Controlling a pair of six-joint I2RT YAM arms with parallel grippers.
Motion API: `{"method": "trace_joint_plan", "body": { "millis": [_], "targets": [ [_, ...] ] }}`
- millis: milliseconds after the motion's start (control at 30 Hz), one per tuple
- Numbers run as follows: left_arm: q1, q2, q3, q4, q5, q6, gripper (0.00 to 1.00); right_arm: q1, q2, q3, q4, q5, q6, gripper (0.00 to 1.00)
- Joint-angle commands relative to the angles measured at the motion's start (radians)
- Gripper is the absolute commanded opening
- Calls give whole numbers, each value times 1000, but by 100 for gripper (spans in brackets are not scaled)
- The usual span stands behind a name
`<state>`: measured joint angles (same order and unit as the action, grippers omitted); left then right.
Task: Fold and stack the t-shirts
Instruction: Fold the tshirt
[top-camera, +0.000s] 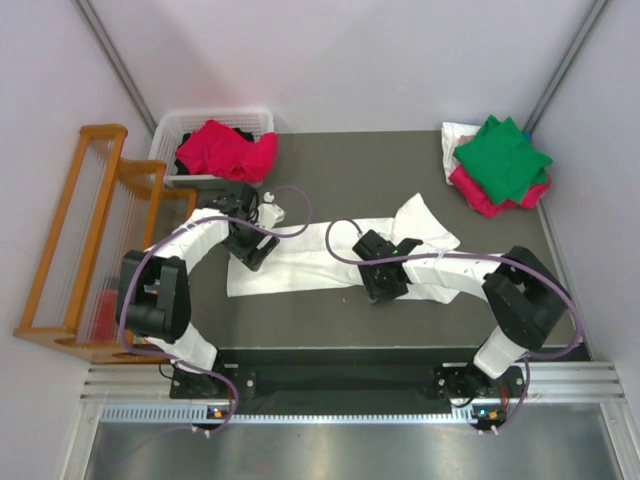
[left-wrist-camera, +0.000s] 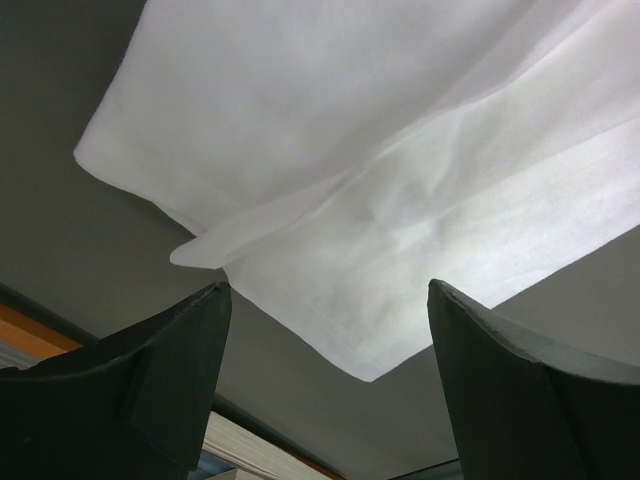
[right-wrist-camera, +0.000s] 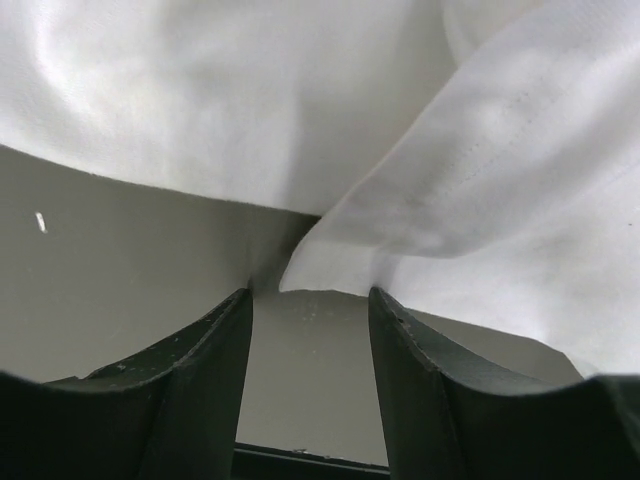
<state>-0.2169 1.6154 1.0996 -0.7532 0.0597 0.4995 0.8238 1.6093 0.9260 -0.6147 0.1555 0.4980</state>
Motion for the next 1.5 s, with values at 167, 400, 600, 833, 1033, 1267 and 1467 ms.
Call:
{"method": "trace_joint_plan", "body": {
  "millis": [167, 400, 600, 833, 1033, 1267, 1467],
  "targets": [
    [-2, -37, -20, 25, -4, 7, 84, 6, 38, 82, 32, 39, -32, 47],
    [-2, -60, -46, 29, -15, 14, 84, -40, 29, 66, 36, 39, -49, 38],
    [-2, -84, -61, 31, -29, 20, 84, -45, 28, 50, 44, 36, -45, 16],
    [-2, -89, -61, 31, -38, 20, 84, -55, 5, 68, 14, 64, -45, 0],
    [-2, -91, -69, 32, -43, 27, 84, -132, -115, 217, -164, 203, -81, 0],
    [-2, -91, -81, 43, -41, 22, 84, -307, -138, 324, -200, 190, -111, 0],
    [-2, -103, -75, 35, -50, 31, 84, -334, -45, 343, -151, 184, -104, 0]
  ]
}}
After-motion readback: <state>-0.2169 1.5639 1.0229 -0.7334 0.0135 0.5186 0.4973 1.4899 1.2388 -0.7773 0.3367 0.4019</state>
